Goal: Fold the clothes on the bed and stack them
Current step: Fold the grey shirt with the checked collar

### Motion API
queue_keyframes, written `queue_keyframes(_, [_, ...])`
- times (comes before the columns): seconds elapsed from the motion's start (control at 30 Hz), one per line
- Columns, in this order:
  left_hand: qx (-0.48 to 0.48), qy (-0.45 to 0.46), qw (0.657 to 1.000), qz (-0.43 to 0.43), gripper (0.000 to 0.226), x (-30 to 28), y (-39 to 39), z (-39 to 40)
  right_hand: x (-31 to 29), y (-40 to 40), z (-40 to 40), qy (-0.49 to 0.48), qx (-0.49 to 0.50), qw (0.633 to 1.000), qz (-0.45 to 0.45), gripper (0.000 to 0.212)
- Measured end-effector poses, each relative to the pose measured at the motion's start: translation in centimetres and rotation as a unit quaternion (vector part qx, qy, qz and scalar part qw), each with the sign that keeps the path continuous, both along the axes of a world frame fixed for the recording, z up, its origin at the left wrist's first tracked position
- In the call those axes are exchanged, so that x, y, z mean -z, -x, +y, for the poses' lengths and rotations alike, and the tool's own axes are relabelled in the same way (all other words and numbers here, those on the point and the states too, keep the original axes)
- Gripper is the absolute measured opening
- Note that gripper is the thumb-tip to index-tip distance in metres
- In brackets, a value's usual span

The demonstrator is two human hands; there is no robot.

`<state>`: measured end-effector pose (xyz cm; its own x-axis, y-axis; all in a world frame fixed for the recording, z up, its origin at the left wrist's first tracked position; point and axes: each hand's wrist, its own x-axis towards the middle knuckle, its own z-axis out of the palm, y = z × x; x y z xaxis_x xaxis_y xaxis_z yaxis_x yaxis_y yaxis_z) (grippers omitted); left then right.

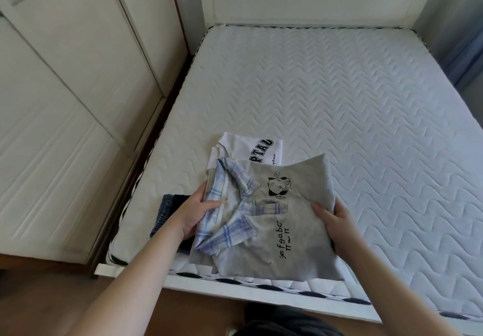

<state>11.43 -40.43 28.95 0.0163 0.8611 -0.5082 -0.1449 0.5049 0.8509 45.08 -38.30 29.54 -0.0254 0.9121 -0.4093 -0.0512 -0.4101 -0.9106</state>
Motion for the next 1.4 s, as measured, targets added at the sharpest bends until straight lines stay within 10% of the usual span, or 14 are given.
queue_keyframes(1.23, [-0.006, 0.005, 0.996, 0.084, 0.063, 27.1, 13.3, 35.6, 27.6, 13.3, 35.2, -0.009, -0.047, 0.995, -0.089, 0.049])
queue_keyframes(1.4, [-0.078, 0.115, 0.982, 0.126, 0.049, 31.7, 12.3, 35.2, 32.4, 13.5, 36.1, 0.097, -0.012, 0.980, -0.176, 0.059])
